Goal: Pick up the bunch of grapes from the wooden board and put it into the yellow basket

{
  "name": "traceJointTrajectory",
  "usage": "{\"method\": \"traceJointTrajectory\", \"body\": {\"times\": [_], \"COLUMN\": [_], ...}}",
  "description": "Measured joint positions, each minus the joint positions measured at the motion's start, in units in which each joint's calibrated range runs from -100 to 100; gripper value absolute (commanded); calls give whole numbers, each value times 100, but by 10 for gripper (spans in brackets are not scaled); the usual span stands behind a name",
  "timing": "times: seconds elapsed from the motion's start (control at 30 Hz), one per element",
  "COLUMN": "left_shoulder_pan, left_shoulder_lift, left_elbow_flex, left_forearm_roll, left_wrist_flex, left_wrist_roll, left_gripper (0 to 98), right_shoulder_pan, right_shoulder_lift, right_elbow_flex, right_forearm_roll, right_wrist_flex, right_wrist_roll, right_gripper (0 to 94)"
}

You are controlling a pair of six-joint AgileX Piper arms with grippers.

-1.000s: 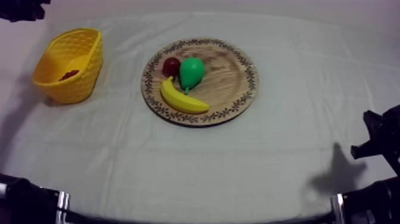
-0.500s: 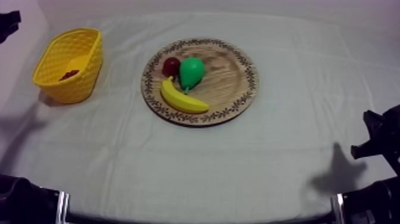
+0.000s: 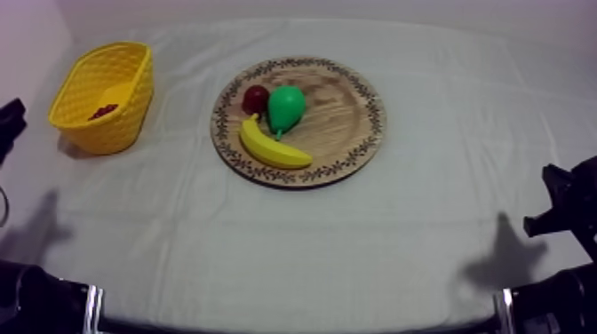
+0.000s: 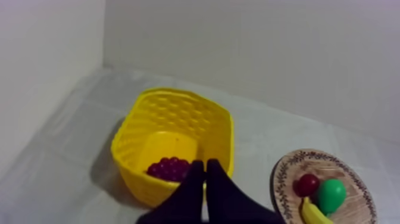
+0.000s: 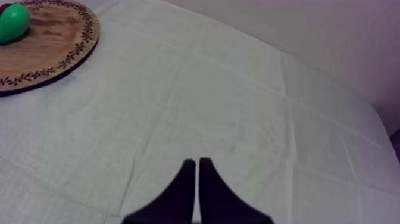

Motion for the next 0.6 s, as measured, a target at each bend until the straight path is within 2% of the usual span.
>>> {"method": "traceJointTrajectory", "body": {"times": [0.13, 0.27, 0.47, 0.6], "left_shoulder_pan": [-6, 35, 44, 44], "left_shoulder_lift": [-735, -1348, -1668, -1690], "left_elbow_flex": [845, 1450, 1650, 1655], "left_forearm_roll": [8, 8, 56, 67], "left_wrist_flex": [121, 290, 579, 724], "left_wrist_roll": [90, -25, -385, -688], "left_gripper": [1, 1, 34, 11], "right_shoulder_pan": [0, 0, 0, 0], "right_shoulder_lift": [0, 0, 0, 0], "right_elbow_flex": [0, 0, 0, 0], "right_forearm_roll": [0, 0, 0, 0], "right_wrist_flex": [0, 0, 0, 0], "right_wrist_roll": [0, 0, 0, 4], "right_gripper": [3, 3, 3, 3]}}
